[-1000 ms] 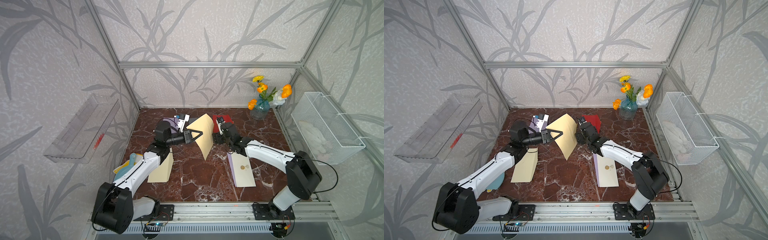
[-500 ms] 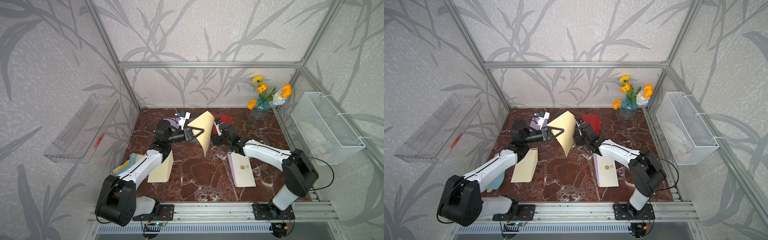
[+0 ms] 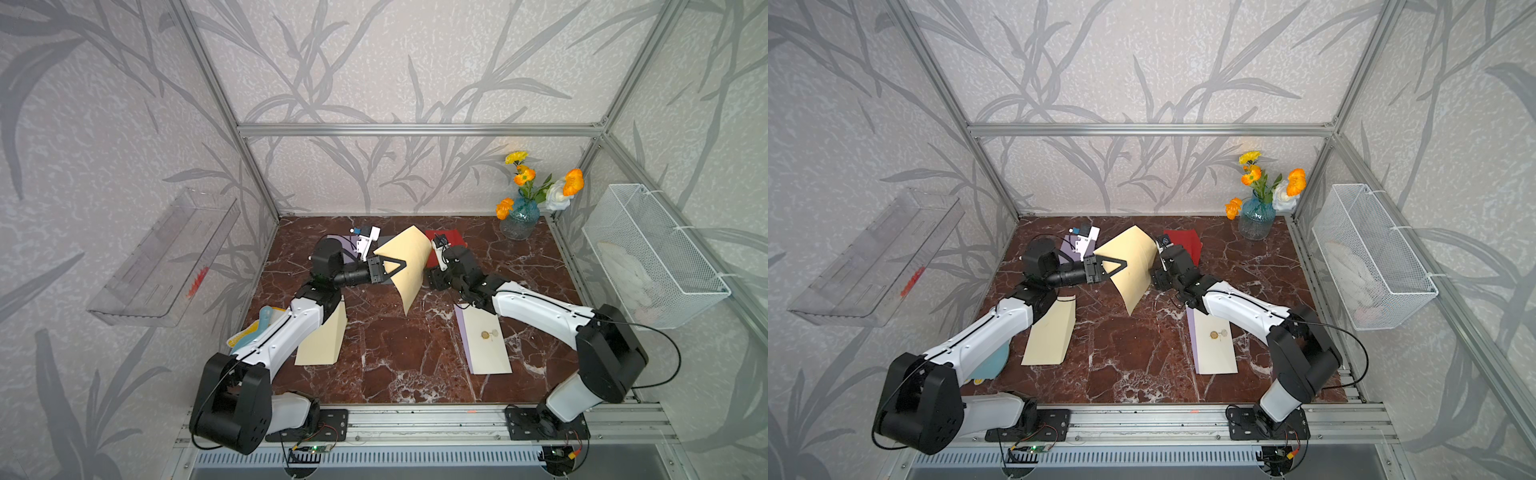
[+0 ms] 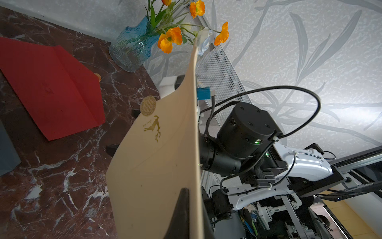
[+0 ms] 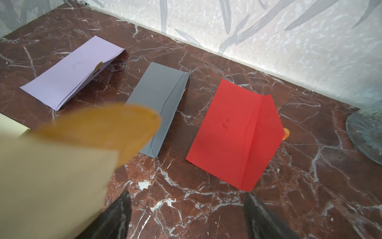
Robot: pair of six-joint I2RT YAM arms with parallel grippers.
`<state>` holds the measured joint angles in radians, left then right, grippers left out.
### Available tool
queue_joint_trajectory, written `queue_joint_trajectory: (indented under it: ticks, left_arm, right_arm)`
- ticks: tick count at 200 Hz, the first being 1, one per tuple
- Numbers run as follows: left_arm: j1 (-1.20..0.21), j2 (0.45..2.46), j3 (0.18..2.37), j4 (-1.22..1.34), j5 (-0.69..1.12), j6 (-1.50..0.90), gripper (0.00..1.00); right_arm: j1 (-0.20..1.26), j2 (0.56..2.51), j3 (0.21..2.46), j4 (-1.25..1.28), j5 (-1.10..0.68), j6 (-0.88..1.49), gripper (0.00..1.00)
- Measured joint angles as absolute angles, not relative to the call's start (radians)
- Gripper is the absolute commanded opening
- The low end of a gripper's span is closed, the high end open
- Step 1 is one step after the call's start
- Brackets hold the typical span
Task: Open the envelope
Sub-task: Open the envelope flap on the envelope.
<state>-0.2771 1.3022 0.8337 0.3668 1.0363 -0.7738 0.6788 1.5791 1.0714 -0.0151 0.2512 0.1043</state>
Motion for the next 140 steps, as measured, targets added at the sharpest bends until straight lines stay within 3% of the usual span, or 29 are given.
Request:
queue_joint_trajectory:
  ticks: [72, 140]
  left_arm:
    - [-0.233, 1.3, 0.845, 0.281, 1.022, -0.743, 0.0]
    - [-0.218, 1.274, 0.845, 0.23, 1.042, -0.732, 0.0]
  right_arm:
    - [0.678, 1.35, 0.971, -0.059, 0.256, 0.111, 0.87]
    - [0.595, 1.272, 0.883, -0.037, -0.097, 0.205, 0.87]
